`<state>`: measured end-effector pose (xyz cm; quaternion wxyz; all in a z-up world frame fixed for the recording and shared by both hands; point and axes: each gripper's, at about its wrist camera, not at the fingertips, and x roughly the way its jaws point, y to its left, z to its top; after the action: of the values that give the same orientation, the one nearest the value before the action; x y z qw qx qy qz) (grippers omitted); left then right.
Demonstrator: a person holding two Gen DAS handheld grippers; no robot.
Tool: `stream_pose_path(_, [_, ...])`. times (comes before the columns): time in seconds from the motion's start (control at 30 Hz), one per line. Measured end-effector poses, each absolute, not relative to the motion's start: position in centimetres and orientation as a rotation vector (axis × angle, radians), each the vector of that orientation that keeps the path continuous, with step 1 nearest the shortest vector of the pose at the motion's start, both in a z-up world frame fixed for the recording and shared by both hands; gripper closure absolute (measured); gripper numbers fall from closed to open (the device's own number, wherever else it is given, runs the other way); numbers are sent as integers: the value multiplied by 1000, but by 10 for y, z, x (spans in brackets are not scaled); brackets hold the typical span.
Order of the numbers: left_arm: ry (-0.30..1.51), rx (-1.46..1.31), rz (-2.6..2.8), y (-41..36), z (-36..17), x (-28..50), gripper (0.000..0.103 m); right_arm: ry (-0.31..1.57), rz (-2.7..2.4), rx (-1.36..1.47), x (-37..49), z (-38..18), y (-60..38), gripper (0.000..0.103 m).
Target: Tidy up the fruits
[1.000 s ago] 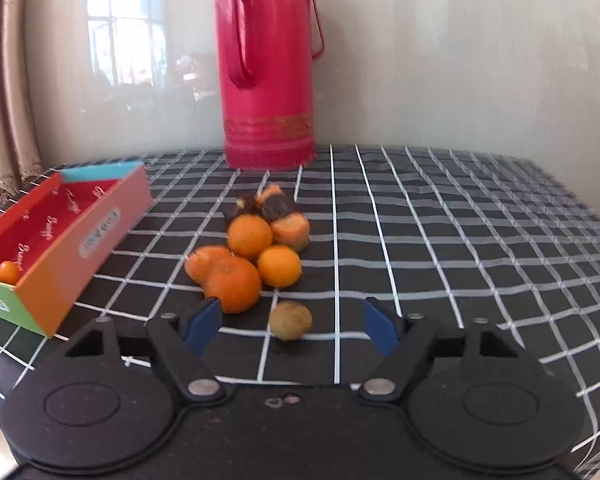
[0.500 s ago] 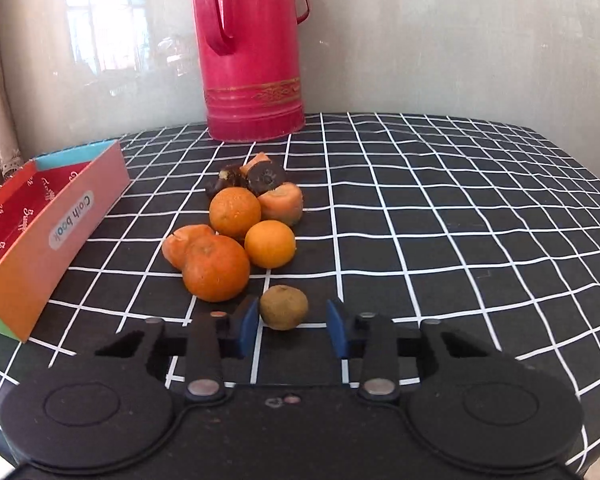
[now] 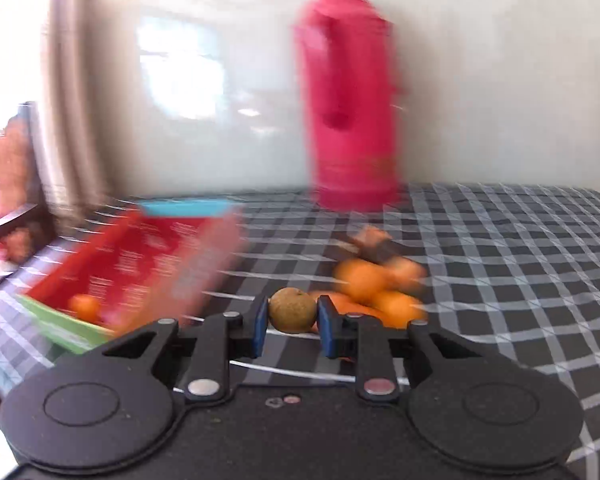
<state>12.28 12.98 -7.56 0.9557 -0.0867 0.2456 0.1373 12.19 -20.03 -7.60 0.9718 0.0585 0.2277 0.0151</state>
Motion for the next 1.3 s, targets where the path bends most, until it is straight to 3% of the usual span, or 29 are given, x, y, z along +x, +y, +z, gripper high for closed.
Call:
stream_pose_path(0.43, [500,-170,365,162,-82,111,0,502,242,35,167,-80,-119,85])
stream_pose_path(0.77, [507,-151,349,153,-82,113,0,449,196,80,150,-76,-138,76])
stream_pose_path(1.03, [494,-67,261,112,-79,118,0,378,-55,138,121,-66,-196,35])
stream_pose_path(1.13, [485,-49,204,91,-77,120,0,362,-175,125,110,-63,-214,23])
stream_pose_path(1.2, [464,-31,158,74,-74,119,0,353,-276,103,103,-62,-225,9])
stream_pose_path(1.3, [419,25,62,41,-71,116,0,344,-443,41,91,-63,-241,6])
